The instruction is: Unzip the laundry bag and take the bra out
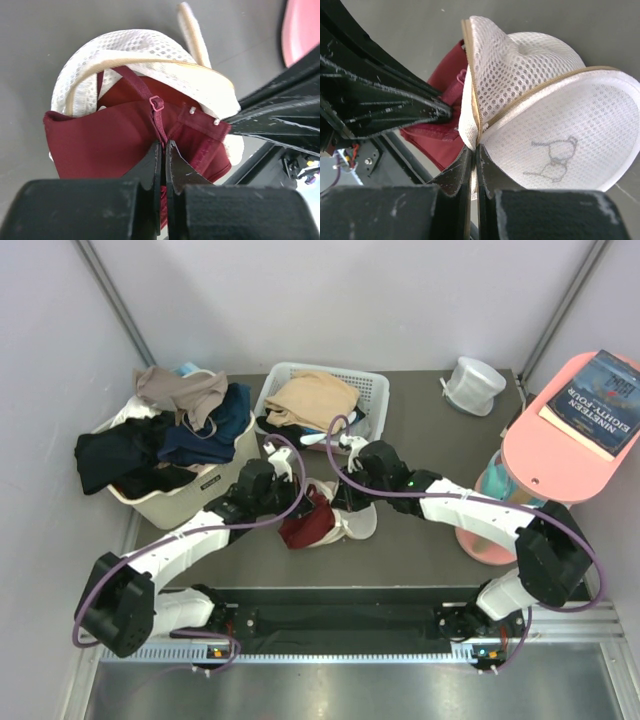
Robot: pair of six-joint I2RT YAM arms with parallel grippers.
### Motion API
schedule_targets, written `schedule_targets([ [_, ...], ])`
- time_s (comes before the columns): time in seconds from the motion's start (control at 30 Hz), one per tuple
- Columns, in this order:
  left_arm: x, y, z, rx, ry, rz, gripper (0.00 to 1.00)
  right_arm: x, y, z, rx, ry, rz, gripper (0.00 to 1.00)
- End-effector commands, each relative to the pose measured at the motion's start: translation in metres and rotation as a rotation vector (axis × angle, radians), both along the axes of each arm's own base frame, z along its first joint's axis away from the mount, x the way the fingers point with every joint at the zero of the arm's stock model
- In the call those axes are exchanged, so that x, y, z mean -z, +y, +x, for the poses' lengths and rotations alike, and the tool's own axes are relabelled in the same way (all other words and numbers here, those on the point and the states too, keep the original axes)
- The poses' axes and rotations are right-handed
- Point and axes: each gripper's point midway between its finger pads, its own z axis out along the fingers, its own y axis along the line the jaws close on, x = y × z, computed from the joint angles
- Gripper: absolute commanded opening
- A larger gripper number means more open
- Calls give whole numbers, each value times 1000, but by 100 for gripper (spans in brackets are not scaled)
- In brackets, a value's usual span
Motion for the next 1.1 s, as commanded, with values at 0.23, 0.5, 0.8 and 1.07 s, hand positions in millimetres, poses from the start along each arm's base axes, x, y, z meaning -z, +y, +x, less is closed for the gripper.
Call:
schedule_targets([
  [0.23, 4, 13, -6, -16, 26, 83, 0, -19, -7, 18, 89, -72, -50, 0],
  [0.5, 17, 45, -39, -70, 57, 141, 0, -5, -34, 33, 194, -34, -118, 0],
  [0.8, 10, 52, -47, -138, 56, 81, 0, -2, -39, 38, 206, -24, -128, 0],
  [1.07, 15, 69, -50, -213, 81, 138, 0, 12, -58, 46, 273, 18, -148, 0],
])
